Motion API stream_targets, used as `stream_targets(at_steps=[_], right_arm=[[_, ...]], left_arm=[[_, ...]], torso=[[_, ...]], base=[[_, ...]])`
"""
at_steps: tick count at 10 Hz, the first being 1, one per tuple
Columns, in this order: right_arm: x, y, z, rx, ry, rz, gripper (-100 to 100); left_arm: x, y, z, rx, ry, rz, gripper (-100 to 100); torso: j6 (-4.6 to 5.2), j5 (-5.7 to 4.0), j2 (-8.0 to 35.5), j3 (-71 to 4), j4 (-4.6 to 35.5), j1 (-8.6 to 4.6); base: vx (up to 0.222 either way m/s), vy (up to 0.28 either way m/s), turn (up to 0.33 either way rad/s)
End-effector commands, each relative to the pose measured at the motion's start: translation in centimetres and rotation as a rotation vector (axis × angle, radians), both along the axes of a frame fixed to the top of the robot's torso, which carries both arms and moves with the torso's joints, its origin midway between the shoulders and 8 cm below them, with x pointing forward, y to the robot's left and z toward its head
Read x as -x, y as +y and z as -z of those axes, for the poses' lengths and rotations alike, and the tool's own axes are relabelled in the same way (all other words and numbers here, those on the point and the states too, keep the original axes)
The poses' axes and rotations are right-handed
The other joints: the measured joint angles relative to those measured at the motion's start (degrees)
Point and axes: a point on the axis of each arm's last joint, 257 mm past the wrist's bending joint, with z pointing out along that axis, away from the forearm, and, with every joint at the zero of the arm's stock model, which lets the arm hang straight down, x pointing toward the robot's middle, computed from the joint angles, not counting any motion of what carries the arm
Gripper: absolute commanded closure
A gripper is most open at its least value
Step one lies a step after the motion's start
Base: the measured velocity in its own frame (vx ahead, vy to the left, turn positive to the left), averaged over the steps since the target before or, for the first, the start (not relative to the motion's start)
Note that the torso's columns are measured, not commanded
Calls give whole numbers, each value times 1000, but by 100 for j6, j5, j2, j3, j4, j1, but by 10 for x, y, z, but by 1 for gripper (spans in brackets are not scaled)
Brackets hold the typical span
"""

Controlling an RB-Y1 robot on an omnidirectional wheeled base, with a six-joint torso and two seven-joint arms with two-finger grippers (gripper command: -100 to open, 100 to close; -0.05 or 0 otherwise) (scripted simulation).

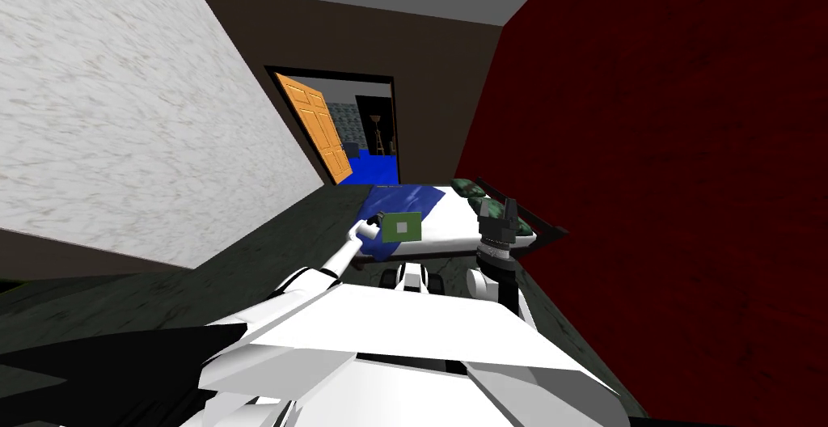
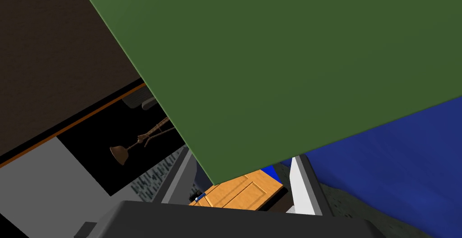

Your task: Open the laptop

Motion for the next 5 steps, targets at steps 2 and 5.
stream_targets(at_steps=[2,5], right_arm=[[0,0,0,0,0,0,0],[0,0,0,0,0,0,0]], left_arm=[[12,0,17,10,93,-28,100],[17,0,23,12,143,-45,100]], torso=[[7,2,1,0,4,3],[0,-1,0,-2,-1,-3]], base=[[15,45,-81],[16,34,-54]])
